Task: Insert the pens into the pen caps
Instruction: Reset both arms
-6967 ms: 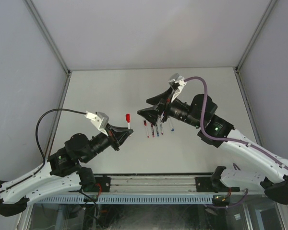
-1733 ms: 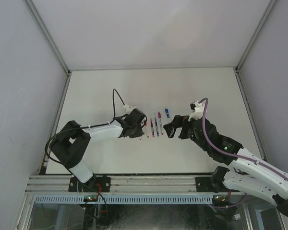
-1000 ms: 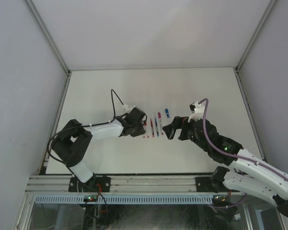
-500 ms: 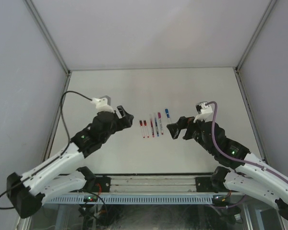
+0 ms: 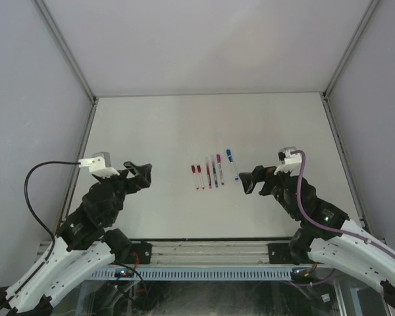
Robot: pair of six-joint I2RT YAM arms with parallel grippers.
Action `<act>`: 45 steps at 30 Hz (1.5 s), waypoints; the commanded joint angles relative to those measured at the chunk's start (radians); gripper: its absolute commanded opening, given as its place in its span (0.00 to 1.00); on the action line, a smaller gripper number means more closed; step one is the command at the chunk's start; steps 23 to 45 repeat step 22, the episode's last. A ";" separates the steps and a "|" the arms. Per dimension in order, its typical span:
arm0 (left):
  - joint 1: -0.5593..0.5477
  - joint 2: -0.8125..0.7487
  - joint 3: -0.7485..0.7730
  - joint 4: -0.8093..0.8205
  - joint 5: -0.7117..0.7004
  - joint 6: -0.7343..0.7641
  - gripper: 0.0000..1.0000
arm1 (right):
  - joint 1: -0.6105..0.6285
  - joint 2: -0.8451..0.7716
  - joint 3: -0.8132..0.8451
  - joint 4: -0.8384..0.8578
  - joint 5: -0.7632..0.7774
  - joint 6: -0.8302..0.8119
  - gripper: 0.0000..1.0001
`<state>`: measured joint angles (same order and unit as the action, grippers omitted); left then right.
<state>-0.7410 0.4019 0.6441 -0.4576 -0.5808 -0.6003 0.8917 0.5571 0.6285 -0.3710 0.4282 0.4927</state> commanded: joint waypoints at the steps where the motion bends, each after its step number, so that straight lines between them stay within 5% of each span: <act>1: 0.004 -0.050 -0.005 -0.077 -0.046 0.016 1.00 | 0.004 -0.081 -0.043 0.026 0.065 -0.019 1.00; 45: 0.005 -0.028 0.032 -0.117 -0.069 0.014 1.00 | 0.004 -0.140 -0.099 0.064 0.094 -0.060 1.00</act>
